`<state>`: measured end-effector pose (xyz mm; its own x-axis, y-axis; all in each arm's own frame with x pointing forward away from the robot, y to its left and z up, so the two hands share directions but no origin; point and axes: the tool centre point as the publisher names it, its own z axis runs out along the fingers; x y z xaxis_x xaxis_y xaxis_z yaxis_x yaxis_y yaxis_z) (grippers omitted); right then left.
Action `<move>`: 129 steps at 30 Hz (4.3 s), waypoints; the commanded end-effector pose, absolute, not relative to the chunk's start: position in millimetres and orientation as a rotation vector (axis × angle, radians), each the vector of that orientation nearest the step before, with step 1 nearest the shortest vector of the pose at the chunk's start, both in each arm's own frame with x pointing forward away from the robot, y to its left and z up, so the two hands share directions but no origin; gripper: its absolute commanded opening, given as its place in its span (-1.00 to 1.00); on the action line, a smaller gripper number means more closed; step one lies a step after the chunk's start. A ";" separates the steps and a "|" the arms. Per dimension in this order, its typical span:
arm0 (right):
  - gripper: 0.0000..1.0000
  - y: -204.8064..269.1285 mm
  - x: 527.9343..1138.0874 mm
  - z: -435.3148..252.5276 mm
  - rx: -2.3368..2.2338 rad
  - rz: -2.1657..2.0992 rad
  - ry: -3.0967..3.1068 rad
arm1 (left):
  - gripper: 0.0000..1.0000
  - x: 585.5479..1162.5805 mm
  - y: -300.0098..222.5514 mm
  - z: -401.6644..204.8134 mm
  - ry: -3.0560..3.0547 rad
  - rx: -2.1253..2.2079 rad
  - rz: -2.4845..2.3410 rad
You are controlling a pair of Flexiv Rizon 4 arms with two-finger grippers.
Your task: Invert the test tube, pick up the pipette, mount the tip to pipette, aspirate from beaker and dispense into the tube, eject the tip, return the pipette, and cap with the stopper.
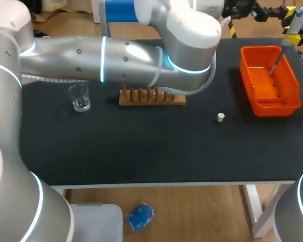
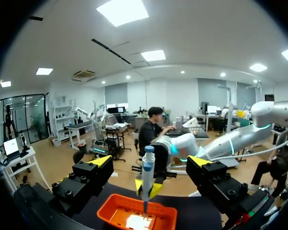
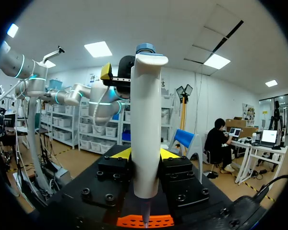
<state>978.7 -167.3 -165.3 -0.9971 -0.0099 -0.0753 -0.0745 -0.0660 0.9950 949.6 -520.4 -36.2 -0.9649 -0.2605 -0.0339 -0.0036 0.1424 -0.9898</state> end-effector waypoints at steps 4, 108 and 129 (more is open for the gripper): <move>-1.00 -169.7 981.4 -165.9 -0.106 2.264 2.120 | -1.00 964.0 -536.5 -62.3 2.117 -0.285 -2.054; -1.00 -169.7 981.4 -165.9 -0.106 2.264 2.120 | -1.00 977.4 -582.0 -89.7 1.923 -0.159 -2.221; -1.00 -169.7 981.4 -165.9 -0.106 2.264 2.120 | 1.00 958.2 -526.8 -26.5 2.010 -0.142 -2.076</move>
